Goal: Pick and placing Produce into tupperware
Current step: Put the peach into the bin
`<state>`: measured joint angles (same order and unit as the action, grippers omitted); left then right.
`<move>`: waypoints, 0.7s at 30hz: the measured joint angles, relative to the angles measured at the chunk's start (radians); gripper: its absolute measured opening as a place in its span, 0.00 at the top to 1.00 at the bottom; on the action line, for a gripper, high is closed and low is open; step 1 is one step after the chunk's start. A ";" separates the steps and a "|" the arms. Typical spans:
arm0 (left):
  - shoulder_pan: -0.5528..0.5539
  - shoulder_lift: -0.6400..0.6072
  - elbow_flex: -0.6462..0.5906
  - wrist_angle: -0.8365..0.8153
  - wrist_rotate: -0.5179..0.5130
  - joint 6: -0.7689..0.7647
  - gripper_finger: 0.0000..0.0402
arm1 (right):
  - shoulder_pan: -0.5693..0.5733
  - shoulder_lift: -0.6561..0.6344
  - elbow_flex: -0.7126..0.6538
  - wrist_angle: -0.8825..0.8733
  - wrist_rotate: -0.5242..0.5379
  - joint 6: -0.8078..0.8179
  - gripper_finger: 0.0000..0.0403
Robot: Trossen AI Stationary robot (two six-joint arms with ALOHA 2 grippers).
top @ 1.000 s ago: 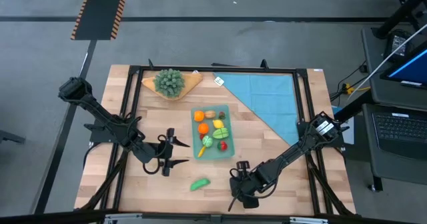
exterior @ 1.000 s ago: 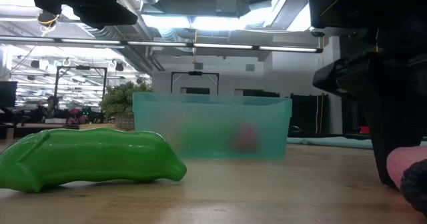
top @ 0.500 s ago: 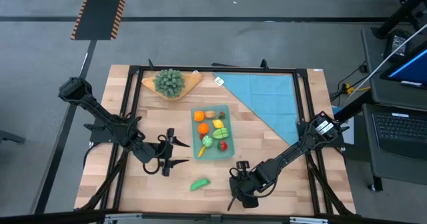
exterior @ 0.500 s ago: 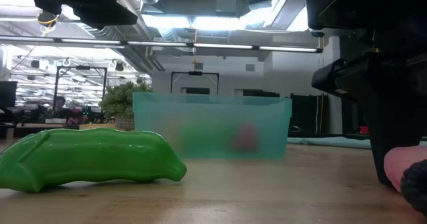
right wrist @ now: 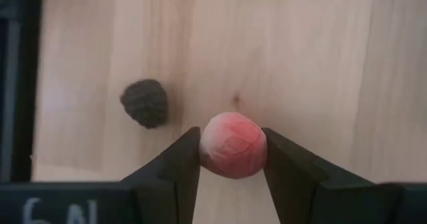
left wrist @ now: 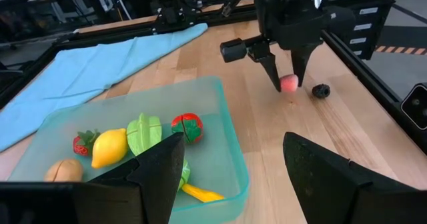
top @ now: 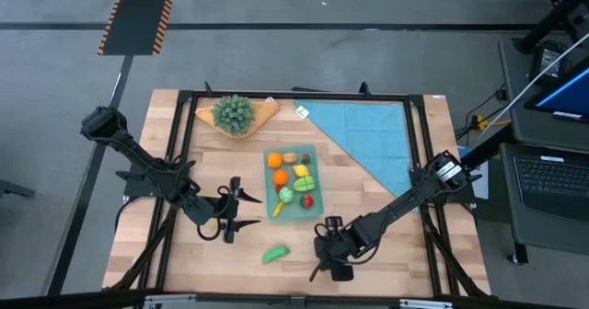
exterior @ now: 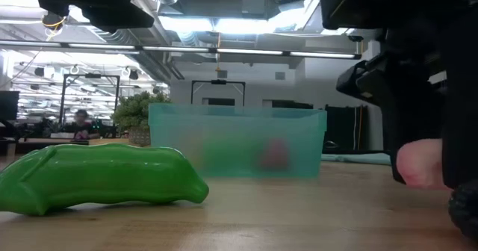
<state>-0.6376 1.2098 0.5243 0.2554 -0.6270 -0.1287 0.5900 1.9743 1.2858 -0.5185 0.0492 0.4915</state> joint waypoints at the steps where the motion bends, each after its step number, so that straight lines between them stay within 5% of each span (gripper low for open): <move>1: 0.001 0.000 0.000 0.000 0.000 0.000 0.38 | 0.000 -0.002 0.000 -0.008 -0.001 -0.001 0.63; 11: 0.000 0.000 0.000 -0.005 0.000 0.000 0.38 | -0.034 -0.050 0.000 -0.075 -0.032 -0.021 0.63; 21: 0.000 0.000 0.000 -0.012 0.000 0.000 0.38 | -0.056 -0.166 0.000 -0.076 0.134 -0.082 0.63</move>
<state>-0.6373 1.2098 0.5247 0.2429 -0.6273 -0.1287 0.5339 1.8084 1.2854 -0.5943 0.1827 0.4098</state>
